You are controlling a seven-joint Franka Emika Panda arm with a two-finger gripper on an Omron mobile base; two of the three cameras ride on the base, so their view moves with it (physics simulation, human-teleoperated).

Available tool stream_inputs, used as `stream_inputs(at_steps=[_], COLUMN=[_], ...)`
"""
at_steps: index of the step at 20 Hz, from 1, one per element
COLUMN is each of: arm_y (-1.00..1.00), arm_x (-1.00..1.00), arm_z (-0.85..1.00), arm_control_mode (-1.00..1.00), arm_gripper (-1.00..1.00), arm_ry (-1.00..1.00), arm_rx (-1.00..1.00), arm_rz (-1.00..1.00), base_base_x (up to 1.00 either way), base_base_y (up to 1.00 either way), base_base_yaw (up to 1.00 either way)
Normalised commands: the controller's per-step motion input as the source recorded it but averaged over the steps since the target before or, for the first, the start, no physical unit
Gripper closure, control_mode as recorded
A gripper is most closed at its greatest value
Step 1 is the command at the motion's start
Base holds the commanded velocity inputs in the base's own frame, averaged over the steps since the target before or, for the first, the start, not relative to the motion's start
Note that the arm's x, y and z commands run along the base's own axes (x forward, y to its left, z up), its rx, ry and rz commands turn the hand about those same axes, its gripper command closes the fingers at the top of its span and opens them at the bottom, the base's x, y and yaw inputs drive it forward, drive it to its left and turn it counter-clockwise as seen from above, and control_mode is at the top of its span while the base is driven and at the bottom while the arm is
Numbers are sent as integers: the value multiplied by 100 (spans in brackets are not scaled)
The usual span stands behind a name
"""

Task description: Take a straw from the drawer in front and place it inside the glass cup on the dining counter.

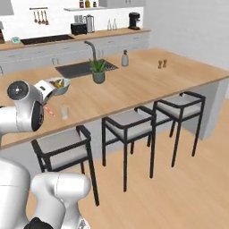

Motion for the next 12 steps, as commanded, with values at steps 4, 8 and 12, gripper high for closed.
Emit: stream_inputs(at_steps=[4,8,12], arm_y=[0,0,0], arm_x=[0,0,0], arm_z=[0,0,0], arm_control_mode=[100,100,100], arm_gripper=[100,100,100], arm_ry=[0,0,0], arm_rx=[0,0,0], arm_rz=[0,0,0], base_base_x=[25,28,34], base_base_y=[-74,-75,-70], base_base_yaw=[40,41,43])
